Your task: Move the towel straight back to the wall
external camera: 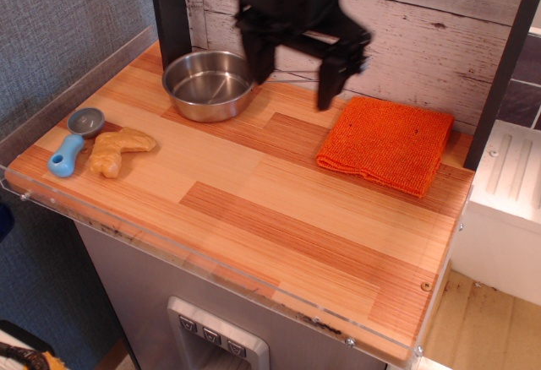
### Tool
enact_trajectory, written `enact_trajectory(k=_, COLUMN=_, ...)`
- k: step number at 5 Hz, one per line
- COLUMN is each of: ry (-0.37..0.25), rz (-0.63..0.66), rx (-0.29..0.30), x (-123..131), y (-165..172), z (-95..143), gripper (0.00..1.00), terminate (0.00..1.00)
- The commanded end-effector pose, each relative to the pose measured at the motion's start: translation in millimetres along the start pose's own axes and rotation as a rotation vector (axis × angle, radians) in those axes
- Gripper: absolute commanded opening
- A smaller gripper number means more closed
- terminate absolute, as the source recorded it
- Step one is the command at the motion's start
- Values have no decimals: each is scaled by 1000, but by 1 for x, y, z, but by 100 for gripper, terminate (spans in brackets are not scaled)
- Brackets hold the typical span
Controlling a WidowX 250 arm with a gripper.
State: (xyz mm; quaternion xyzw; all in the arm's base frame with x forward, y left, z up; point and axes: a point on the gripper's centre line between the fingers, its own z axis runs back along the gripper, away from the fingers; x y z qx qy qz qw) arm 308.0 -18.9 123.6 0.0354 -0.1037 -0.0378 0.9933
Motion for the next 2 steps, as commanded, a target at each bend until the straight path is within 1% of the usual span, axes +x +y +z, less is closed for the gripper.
enact_trajectory(k=1, ry=-39, rz=-23, rx=-15, x=-4, y=12, z=8, gripper=100, terminate=0)
enact_trajectory(k=2, ry=-39, rz=-23, rx=-15, x=-4, y=12, z=8, gripper=100, terminate=100)
